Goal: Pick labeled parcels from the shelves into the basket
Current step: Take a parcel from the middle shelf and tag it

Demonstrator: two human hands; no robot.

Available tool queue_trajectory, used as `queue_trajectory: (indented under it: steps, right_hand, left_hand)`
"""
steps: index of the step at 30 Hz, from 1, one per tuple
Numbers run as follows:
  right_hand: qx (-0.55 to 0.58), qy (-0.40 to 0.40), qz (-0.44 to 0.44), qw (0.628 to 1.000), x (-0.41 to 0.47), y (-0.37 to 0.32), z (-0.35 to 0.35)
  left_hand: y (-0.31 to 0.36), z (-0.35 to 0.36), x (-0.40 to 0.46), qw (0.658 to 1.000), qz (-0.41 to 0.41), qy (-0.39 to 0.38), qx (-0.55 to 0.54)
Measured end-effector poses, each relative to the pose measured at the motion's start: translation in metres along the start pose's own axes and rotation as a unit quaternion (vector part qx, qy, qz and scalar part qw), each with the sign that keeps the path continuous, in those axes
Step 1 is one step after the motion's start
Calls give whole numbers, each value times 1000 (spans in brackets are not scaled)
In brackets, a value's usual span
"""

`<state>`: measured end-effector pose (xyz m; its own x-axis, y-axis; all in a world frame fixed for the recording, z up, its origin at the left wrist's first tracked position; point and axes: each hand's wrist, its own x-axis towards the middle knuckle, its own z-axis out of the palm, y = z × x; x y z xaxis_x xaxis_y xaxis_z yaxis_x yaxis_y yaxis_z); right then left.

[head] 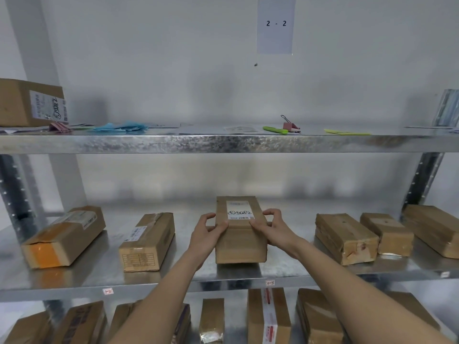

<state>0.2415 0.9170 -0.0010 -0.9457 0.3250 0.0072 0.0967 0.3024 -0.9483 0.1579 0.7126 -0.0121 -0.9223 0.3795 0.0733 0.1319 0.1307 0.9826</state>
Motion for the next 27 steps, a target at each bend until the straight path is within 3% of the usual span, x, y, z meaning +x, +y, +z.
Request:
queue_trajectory:
  steps: [8, 14, 21, 27]
  right_hand:
    - [-23, -3, -10, 1000, 14, 30, 10]
    - [-50, 12, -17, 999, 14, 17, -1]
    - [-146, 76, -40, 986, 11, 0, -81]
    - [-219, 116, -28, 968, -13, 9, -175]
  left_hand:
    - [-15, 9, 8, 999, -38, -17, -10]
    - [2, 12, 18, 997, -7, 18, 74]
    - [69, 45, 37, 982, 101, 23, 159]
    - [87, 127, 36, 968, 146, -51, 197]
